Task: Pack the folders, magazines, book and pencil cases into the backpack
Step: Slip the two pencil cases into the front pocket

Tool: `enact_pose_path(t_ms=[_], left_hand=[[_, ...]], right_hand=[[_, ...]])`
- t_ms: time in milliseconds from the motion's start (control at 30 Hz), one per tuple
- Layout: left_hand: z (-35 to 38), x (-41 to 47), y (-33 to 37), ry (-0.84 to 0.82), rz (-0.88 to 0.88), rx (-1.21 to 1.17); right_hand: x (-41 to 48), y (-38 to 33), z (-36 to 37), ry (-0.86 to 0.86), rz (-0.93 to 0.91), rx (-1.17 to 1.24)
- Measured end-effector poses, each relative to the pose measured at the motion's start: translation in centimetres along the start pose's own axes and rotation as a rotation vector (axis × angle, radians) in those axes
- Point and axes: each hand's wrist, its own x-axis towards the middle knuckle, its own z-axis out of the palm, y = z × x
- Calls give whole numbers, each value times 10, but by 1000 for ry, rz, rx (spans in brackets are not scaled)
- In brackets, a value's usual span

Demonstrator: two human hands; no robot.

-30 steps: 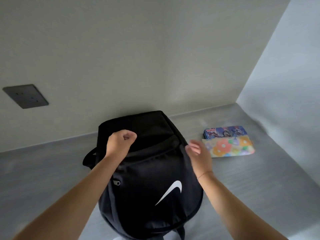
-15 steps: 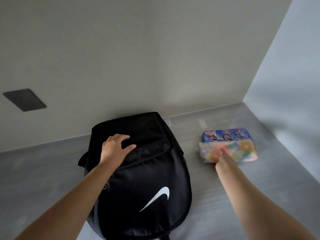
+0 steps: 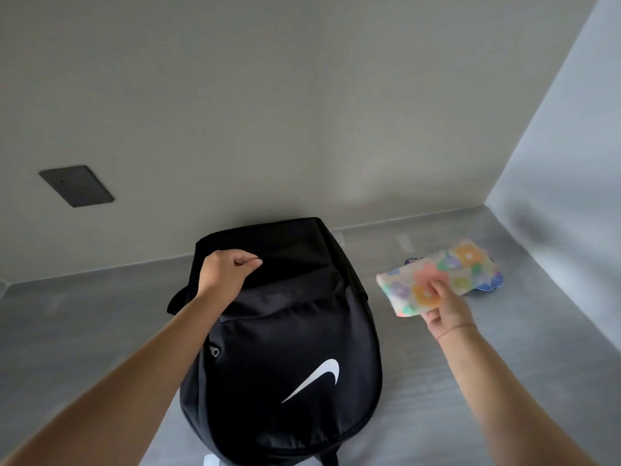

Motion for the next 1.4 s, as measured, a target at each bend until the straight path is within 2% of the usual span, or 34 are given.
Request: enact_pose_path(t_ms=[100,233,333,400,567,767,867,1000,1067,1200,1400], left_hand=[[-4,0,1,-7,-1,-33],[-8,2,3,1,5,-75],[-13,4,3,28,-9,-132],[-17,5,2,28,-17,-157],[-16,2,-2,8,58,-130],[-14,-1,-3,-59,216,17],[-11,-4,-7,-120,279,114],[-17,-4,-23,-122,260,242],[-25,-5,-37,-126,207,267],[-30,-8,-54,-143,169,237],[-35,-8,-54,-133,243,259]], right_hand=[[-39,12,35,-270,-64,-165],[-91,57,72,-567,69,-468],[-116,90,81,-702,171,-603],[-125,104,83,-723,201,-625],[-124,113,97,-562,241,-649],[-94,124,140,-127,236,-485],[-87,130,166,-11,228,-479],[-91,139,181,0,283,-457],[-98,140,174,-67,379,-400],[-115,140,160,-246,466,-532],[-99,142,180,-91,467,-303]])
